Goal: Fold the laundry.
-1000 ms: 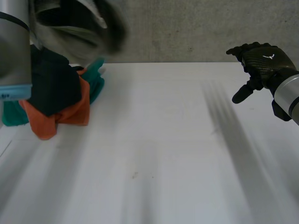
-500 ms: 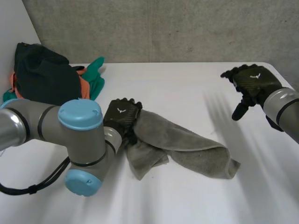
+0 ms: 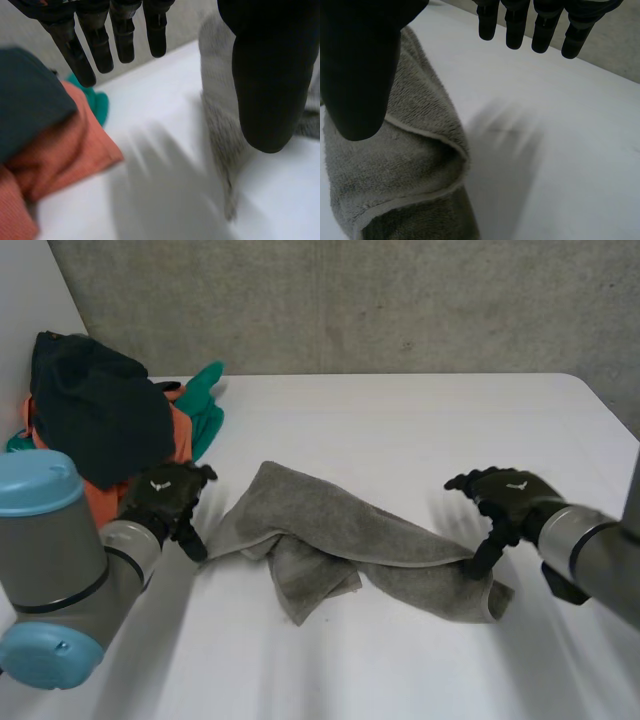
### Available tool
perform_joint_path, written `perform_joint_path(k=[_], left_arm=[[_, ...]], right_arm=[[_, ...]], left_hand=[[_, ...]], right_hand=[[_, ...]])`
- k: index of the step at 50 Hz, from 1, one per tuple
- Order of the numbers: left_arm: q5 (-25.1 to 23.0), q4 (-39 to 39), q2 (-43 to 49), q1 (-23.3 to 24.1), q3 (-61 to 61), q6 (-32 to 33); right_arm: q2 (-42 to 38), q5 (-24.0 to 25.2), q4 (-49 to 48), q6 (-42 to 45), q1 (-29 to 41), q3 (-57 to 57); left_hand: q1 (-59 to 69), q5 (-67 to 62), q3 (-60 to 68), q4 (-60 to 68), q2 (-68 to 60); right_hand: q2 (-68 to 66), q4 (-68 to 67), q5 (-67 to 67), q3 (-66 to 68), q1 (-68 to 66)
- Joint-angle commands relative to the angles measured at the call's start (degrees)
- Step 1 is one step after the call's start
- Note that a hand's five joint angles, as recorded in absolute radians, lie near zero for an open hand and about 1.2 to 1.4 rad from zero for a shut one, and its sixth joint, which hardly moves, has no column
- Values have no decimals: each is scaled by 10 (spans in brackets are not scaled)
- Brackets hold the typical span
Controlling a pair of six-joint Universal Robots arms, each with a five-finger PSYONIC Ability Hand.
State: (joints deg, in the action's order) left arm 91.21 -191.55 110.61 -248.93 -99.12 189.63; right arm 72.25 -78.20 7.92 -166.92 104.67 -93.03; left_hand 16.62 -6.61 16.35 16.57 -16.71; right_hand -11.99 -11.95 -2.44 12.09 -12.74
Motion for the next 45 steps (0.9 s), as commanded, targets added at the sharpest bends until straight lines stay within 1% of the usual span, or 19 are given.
perform_joint_path(k=[1,5,6,7,8,9,10,11,12,17,18,19,22,23,26,30,34,39,45], left_arm=[[-14,7,78,-1,39,-20],[-15,8,98,0,58,-30],[-15,8,107,-1,66,-31],[-15,7,110,0,68,-31],[-16,7,120,0,79,-31],[-16,7,126,0,88,-32],[-16,7,133,-1,106,-31],[-15,6,135,-1,113,-30],[-9,2,139,0,135,-26],[7,-23,143,-2,254,-22],[11,-34,140,-2,278,-21],[12,-66,136,-3,326,-16],[15,-126,132,-4,385,-3],[17,-175,129,-7,416,10],[20,-261,110,-17,465,36],[27,-291,104,-18,502,40],[28,-285,98,-16,496,40],[22,-282,94,-12,395,43],[19,-269,67,-9,262,45]], right_arm=[[-52,-8,-105,5,31,-33],[-91,-10,-120,6,39,-27],[-99,-10,-120,7,40,-24],[-114,-10,-121,10,44,-16],[-119,-10,-122,12,45,-11],[-129,-11,-124,18,45,-3],[-131,-11,-126,19,45,-1],[-139,-14,-132,26,45,9],[-142,-17,-138,31,45,19],[-136,-38,-198,75,40,90],[-132,-44,-227,97,40,134],[-130,-46,-231,101,40,144],[-113,-61,-265,121,40,222],[-107,-65,-271,123,40,241],[-90,-74,-291,127,40,310],[-74,-71,-306,123,39,379],[-72,-68,-291,127,38,397],[-79,-44,-231,128,38,387],[-102,-16,-122,129,38,329]], left_hand=[[64,-64,66,64,-63],[102,-102,105,103,-101],[177,-177,180,178,-177],[216,-217,219,217,-216],[357,-357,359,357,-356],[468,-468,471,469,-467],[632,-632,635,633,-631],[634,-634,636,634,-633],[634,-634,636,634,-633],[634,-634,636,634,-633],[634,-634,636,634,-633],[634,-634,636,634,-633],[634,-634,636,634,-633],[634,-634,636,634,-633],[634,-634,636,634,-633],[634,-634,636,634,-633],[634,-634,636,634,-633],[634,-634,636,634,-633],[634,-634,636,634,-633]], right_hand=[[14,14,19,-15,22],[-9,-10,-5,8,-2],[-23,-23,-18,22,-15],[-81,-82,-77,80,-74],[-123,-124,-119,122,-116],[-262,-263,-258,261,-255],[-307,-307,-302,306,-299],[-544,-544,-539,543,-536],[-679,-679,-674,678,-671],[-680,-680,-676,679,-673],[-680,-680,-676,679,-673],[-680,-680,-676,679,-673],[-680,-680,-676,679,-673],[-680,-680,-676,679,-673],[-680,-680,-676,679,-673],[-680,-680,-676,679,-673],[-680,-680,-676,679,-673],[-680,-680,-676,679,-673],[-680,-680,-676,679,-673]])
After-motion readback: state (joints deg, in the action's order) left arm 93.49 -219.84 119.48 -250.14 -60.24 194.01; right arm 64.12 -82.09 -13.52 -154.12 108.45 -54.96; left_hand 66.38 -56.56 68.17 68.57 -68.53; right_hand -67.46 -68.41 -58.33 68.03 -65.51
